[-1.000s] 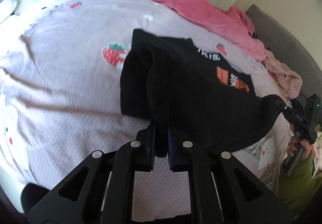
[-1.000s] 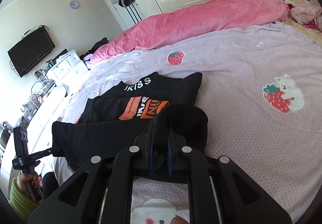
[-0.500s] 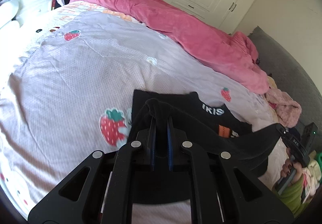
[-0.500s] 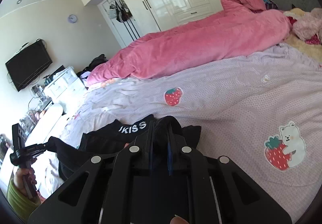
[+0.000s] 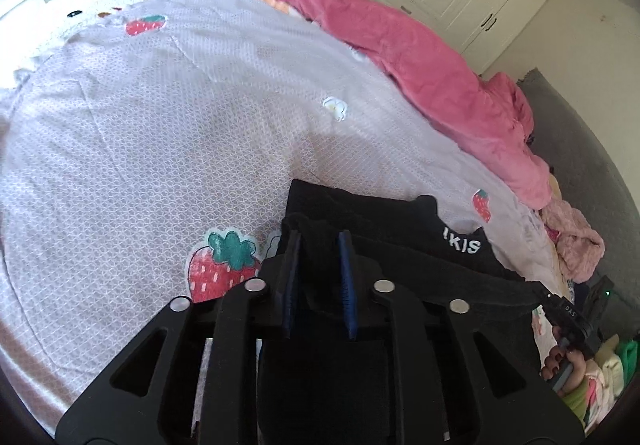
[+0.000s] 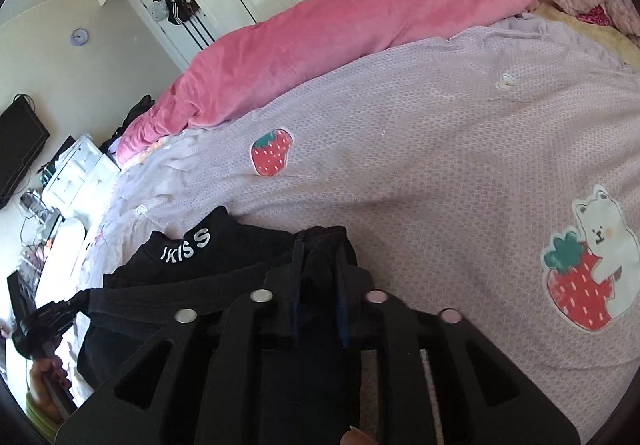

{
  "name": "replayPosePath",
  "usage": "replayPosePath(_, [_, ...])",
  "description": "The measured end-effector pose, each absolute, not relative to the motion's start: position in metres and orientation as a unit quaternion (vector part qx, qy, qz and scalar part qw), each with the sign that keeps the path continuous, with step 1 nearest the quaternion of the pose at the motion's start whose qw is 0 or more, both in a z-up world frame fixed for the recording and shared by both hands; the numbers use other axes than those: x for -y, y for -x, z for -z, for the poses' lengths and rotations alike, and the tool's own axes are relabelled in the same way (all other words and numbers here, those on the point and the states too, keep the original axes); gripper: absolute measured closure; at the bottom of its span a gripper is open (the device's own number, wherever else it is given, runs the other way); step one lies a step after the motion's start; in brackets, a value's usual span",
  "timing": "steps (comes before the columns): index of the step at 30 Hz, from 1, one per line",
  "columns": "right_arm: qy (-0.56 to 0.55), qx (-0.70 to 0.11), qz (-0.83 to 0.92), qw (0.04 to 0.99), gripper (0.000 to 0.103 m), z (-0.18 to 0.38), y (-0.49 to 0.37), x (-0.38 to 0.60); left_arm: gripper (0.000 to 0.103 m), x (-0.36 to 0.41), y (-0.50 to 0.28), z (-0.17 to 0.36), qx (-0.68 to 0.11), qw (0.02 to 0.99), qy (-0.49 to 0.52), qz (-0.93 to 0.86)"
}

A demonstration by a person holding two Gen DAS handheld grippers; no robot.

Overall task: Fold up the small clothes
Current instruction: 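Carry the held hem over the body toward the IKISS collar with both grippers, then lower the hem near the collar and open both grippers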

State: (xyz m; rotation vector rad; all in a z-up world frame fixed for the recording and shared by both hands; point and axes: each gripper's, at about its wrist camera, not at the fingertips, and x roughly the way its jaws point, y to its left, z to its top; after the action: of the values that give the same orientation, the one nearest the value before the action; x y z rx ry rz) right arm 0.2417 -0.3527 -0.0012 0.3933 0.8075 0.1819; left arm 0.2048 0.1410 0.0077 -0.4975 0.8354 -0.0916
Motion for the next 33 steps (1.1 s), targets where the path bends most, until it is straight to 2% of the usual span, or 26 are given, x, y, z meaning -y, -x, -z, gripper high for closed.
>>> replayPosePath(2, [-0.186,-0.374,-0.083,0.905,0.07,-0.005,-0.232,0.356,0.084,-0.141,-0.19,-0.019,-0.379,0.895,0.23,0.045])
replayPosePath(8, [-0.115,-0.336,-0.127,0.926,0.07,-0.024,-0.189,0.332,0.083,-0.109,-0.15,-0.047,-0.356,0.919,0.152,0.069])
replayPosePath(14, [-0.013,-0.38,-0.171,0.909,0.072,-0.006,-0.173,0.28,0.082,-0.054,-0.159,-0.015,-0.416,0.902,0.074,0.093])
replayPosePath(20, [0.054,-0.409,-0.15,0.899,0.072,0.011,-0.197,0.257,0.077,-0.037,-0.194,0.008,-0.441,0.892,0.055,0.082])
replayPosePath(23, [0.062,-0.402,-0.146,0.902,0.072,0.011,-0.213,0.253,0.07,-0.036,-0.209,0.005,-0.439,0.892,0.061,0.086])
replayPosePath(27, [0.05,-0.402,-0.135,0.904,0.072,0.009,-0.233,0.256,0.068,-0.036,-0.229,0.002,-0.441,0.89,0.074,0.094])
replayPosePath(30, [0.028,-0.401,-0.12,0.908,0.072,0.007,-0.246,0.264,0.057,-0.04,-0.237,-0.003,-0.43,0.894,0.087,0.088])
replayPosePath(33, [0.006,-0.397,-0.102,0.912,0.072,0.006,-0.252,0.276,0.056,-0.05,-0.24,-0.009,-0.415,0.9,0.109,0.083])
